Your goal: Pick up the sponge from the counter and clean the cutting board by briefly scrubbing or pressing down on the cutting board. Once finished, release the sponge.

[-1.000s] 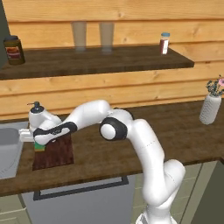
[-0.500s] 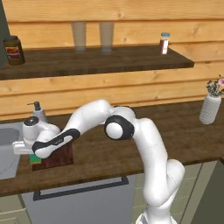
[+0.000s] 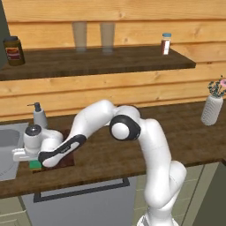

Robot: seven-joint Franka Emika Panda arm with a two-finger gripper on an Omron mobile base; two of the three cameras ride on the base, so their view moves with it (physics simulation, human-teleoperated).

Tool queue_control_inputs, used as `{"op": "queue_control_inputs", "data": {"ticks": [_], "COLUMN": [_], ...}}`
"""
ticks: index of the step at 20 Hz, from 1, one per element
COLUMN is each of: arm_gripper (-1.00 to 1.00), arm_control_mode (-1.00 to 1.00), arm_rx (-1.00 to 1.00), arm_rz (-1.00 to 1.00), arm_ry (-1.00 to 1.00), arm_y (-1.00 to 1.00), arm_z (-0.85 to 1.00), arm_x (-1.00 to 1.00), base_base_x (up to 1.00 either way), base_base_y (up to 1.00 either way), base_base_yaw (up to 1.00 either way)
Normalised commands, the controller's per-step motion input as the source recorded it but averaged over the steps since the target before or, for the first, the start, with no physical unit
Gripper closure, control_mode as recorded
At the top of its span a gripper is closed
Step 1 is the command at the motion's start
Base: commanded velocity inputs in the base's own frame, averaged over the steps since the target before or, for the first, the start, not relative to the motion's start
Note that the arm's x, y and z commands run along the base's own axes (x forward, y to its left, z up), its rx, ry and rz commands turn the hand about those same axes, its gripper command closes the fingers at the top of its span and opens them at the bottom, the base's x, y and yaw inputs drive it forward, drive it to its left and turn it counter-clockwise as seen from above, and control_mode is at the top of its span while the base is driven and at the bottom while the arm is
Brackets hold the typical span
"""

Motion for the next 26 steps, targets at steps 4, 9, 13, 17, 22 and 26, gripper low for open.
{"op": "queue_control_inputs", "data": {"ticks": [4,9,13,17,22,26], "arm_gripper": [1.00,1.00,1.00,1.00,1.00,1.00], "arm_control_mode": [-1.00,-1.00,-1.00,-1.00,-1.00,-1.00], "arm_rx": [0.00,0.00,0.01,0.01,0.00,0.00], "arm_rz": [0.03,0.05,0.06,0.02,0.00,-0.01], "arm_ry": [-0.12,-0.10,-0.04,-0.01,0.00,0.00], "arm_y": [-0.20,-0.39,-0.48,-0.29,0.05,0.06], "arm_z": [0.00,0.00,0.00,0.00,0.00,0.00], "arm_x": [-0.14,-0.14,-0.02,0.00,0.38,0.31], "base_base_x": [0.00,0.00,0.00,0.00,0.00,0.00], "base_base_y": [0.00,0.00,0.00,0.00,0.00,0.00], "base_base_yaw": [0.00,0.00,0.00,0.00,0.00,0.00]}}
